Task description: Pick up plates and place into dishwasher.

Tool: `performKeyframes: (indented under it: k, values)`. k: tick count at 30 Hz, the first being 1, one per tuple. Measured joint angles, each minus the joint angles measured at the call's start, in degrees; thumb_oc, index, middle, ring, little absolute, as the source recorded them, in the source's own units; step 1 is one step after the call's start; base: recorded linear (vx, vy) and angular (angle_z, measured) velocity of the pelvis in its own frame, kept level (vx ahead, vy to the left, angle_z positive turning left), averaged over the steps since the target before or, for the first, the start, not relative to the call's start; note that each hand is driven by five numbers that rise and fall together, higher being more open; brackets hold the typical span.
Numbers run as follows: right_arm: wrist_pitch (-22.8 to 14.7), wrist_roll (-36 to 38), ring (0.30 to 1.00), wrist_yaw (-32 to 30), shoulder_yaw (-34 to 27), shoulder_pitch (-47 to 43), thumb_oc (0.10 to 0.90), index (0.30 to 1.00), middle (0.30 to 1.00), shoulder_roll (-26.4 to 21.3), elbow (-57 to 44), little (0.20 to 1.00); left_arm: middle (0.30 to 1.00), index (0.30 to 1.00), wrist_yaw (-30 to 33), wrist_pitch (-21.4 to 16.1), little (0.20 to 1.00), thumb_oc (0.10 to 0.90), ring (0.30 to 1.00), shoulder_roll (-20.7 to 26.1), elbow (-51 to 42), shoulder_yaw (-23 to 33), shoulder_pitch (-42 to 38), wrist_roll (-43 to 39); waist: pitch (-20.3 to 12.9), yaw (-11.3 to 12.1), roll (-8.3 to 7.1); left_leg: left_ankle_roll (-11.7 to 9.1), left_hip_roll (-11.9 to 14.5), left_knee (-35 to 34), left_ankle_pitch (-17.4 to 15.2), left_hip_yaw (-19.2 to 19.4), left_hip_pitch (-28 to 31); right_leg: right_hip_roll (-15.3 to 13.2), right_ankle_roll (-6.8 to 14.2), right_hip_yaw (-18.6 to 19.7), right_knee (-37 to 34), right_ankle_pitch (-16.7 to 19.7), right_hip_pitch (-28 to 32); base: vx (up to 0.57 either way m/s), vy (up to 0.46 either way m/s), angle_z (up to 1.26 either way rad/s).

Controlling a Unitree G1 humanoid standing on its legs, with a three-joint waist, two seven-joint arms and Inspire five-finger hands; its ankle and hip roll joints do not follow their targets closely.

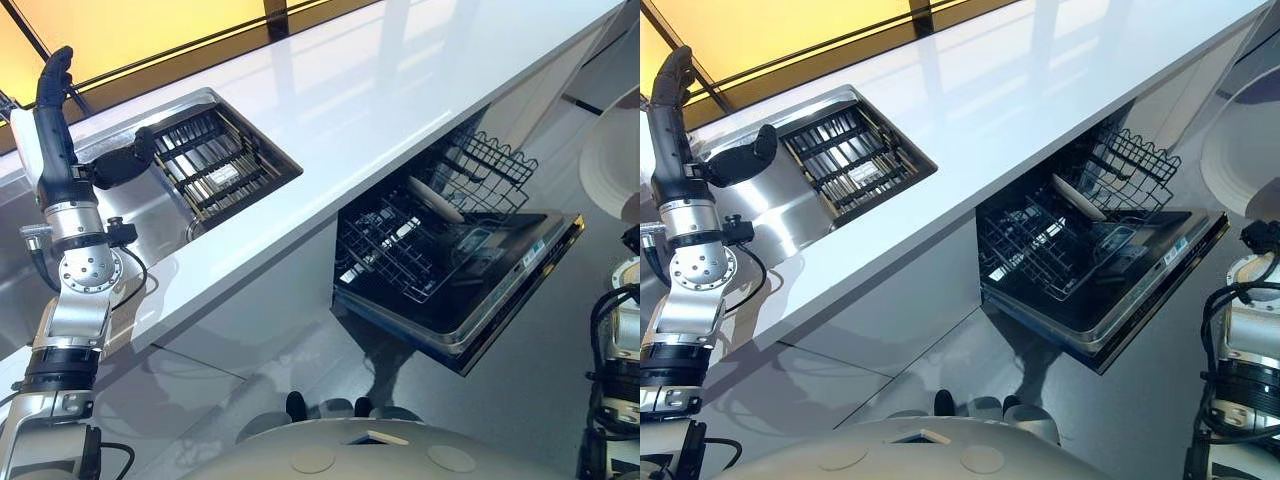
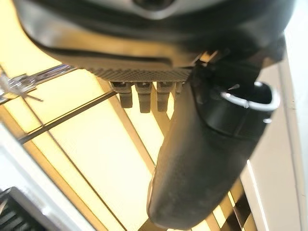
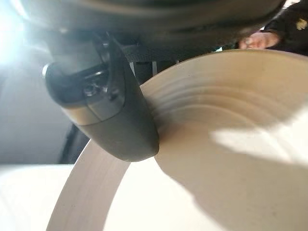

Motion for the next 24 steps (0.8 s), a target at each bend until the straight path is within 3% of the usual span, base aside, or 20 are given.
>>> performKeyframes:
  k: [4,10,15,24]
  values:
    - [4.91,-5.60,0.300,8.29,3.86,3.99,0.100,0.300,0.300,-0.31,5.90,0.200,0.900,0.900,-6.70,0.76,0.900,0.800,0.900,0.08,0.73,0.11,0.01,-5.52,0.02,0.16,-0.07,-0.01,0.05,-0.01,-0.01,-0.40,0.01,0.00,0.01,-0.12,0.00,-0.02,0.12,0.07,-0.017,0.02]
    - [7.65,-17.34,0.300,16.48,11.83,7.68,0.100,0.300,0.300,-0.38,8.02,0.200,0.900,0.900,-18.57,6.26,0.900,0.800,0.900,0.18,-0.19,0.10,0.22,-13.11,0.62,0.11,-0.07,-0.34,0.09,-0.04,0.16,-1.21,-0.13,0.01,0.26,-1.25,-0.01,-0.21,0.37,0.06,-0.013,0.07]
    - [7.51,-24.16,0.300,19.57,15.71,7.67,0.100,0.300,0.300,-1.43,7.42,0.200,0.900,0.900,-20.84,7.30,0.900,0.800,0.900,0.20,-1.31,0.07,1.44,-14.73,2.25,0.97,-0.10,-0.59,-0.08,-0.03,0.47,-3.09,-0.24,-0.04,-0.06,-2.75,-0.01,-0.43,1.03,0.04,-0.010,0.18]
    - [7.18,-27.73,0.300,21.36,21.76,7.18,0.100,0.300,0.300,-1.80,6.91,0.200,0.900,0.900,-20.84,7.52,0.900,0.800,0.900,0.20,-1.84,0.12,5.18,-14.74,2.74,4.30,0.18,-0.08,-0.75,0.24,1.39,-6.22,-1.23,-0.38,-0.01,-4.78,-0.01,-1.05,1.43,0.04,0.002,0.21]
